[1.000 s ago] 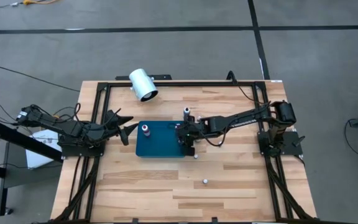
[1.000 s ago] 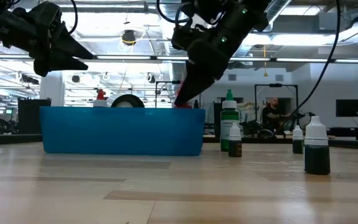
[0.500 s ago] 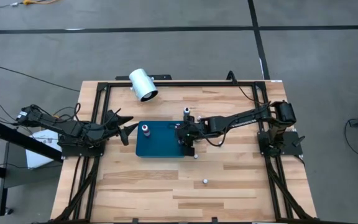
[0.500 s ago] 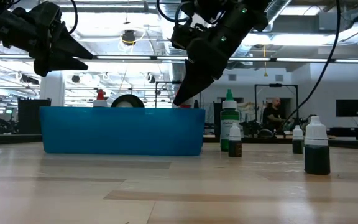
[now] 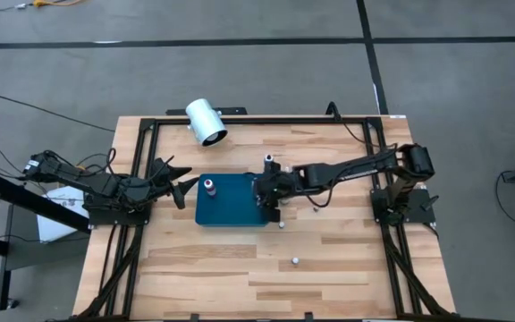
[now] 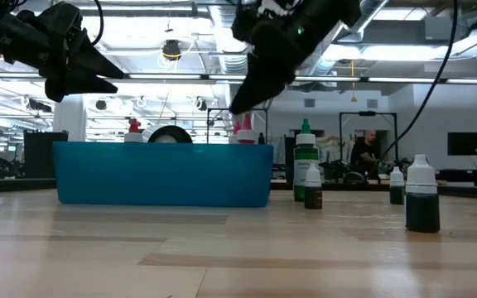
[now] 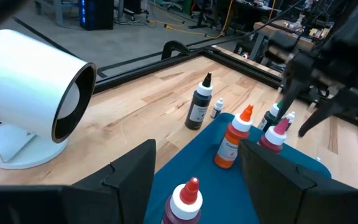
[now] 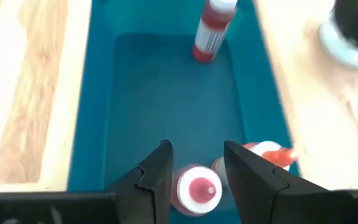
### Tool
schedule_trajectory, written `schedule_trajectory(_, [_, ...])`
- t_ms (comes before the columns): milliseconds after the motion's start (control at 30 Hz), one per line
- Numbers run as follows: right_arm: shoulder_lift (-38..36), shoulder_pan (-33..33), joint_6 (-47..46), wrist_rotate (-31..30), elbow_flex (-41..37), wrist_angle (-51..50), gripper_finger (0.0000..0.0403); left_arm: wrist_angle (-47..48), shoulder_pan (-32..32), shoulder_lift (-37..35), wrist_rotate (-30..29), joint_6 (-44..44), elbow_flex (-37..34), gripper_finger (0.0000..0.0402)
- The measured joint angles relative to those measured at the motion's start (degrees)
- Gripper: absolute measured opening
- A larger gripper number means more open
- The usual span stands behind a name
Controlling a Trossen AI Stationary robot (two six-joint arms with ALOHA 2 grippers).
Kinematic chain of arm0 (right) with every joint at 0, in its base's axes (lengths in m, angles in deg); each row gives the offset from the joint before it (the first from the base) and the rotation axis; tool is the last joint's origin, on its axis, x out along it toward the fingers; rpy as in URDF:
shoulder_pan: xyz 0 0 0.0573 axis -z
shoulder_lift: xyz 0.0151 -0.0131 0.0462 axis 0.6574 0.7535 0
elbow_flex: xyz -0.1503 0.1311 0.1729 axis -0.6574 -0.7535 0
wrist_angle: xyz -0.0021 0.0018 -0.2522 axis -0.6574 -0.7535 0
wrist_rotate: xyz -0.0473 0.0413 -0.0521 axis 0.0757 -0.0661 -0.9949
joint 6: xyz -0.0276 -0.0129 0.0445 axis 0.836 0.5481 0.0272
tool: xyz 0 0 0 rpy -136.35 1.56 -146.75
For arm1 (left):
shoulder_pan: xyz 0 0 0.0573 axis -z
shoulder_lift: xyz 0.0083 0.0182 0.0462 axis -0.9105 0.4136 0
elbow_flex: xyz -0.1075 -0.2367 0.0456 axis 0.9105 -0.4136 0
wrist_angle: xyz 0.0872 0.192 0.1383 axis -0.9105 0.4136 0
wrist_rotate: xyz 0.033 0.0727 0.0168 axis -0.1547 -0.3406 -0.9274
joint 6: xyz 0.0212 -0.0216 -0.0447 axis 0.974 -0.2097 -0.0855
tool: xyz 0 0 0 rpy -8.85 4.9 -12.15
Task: Pick & Place food coloring
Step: Put the large pink food coloring bottle into the bin, then put the large green food coloring bottle into the bin
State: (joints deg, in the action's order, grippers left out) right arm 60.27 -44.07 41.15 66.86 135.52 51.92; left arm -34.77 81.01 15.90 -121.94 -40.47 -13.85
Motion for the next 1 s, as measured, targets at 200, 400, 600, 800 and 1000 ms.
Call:
schedule_trajectory(200, [-5.2,0.3,2.8,-0.6,3.2,-5.2,0.0125,0.0,0.0,0.0,0.0,0.0,0.0,0.022])
schedule_trajectory(400, [-10.7,2.4,3.4,-6.9,4.4,-11.7,0.0122,-0.1,0.0,0.0,0.0,0.0,0.0,0.022])
schedule_trajectory(600, [-13.9,5.1,3.5,-7.7,4.4,-18.5,0.0122,-0.1,0.0,0.0,0.0,0.0,0.0,0.022])
schedule_trajectory(800, [-15.5,5.9,1.8,-7.5,4.4,-26.9,0.0122,-0.1,0.0,0.0,0.4,0.0,0.0,0.022])
schedule_trajectory(1000, [-15.8,4.3,-1.1,-5.2,4.4,-35.0,0.0123,-0.1,0.0,0.0,0.4,0.0,0.0,0.022])
